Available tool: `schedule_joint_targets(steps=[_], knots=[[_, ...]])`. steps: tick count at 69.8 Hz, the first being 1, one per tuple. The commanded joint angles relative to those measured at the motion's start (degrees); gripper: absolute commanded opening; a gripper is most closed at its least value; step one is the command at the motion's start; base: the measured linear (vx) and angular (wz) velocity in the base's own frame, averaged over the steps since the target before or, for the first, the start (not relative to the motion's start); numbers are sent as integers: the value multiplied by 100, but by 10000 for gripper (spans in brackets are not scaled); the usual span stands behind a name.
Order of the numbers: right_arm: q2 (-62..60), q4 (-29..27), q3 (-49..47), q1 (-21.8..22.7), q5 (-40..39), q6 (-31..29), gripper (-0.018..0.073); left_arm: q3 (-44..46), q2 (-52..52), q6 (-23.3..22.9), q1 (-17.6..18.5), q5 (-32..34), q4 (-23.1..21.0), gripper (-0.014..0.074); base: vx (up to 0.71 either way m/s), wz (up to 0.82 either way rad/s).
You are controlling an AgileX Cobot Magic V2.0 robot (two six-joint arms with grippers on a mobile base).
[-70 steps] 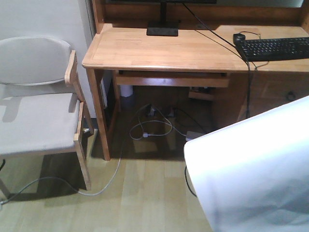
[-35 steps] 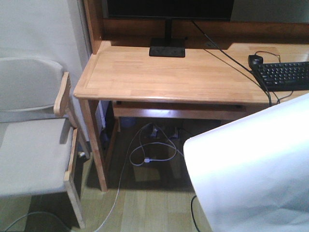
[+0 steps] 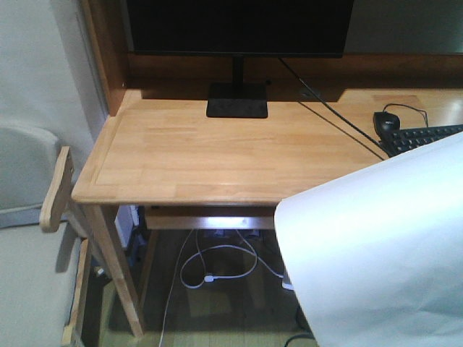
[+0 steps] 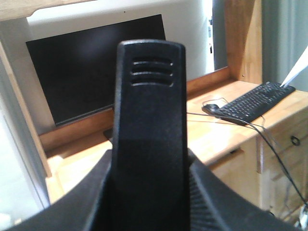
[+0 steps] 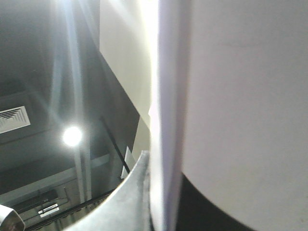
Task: Grab stapler and paper to desk for stapling
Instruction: 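Approach the desk surface in front of the black monitor with the paper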
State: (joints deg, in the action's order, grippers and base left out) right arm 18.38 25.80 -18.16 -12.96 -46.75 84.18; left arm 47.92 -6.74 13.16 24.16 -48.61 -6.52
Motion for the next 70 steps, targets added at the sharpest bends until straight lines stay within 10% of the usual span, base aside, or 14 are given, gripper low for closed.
schedule_joint_targets(steps=[1,70], knots=[[67,-89,-150,45,-240,-30,-6,137,-113,3,19,696,-55,-6,34,-8],[67,-89,-150,45,-240,-30,-6,137,-113,3,19,696,-55,-6,22,-2]])
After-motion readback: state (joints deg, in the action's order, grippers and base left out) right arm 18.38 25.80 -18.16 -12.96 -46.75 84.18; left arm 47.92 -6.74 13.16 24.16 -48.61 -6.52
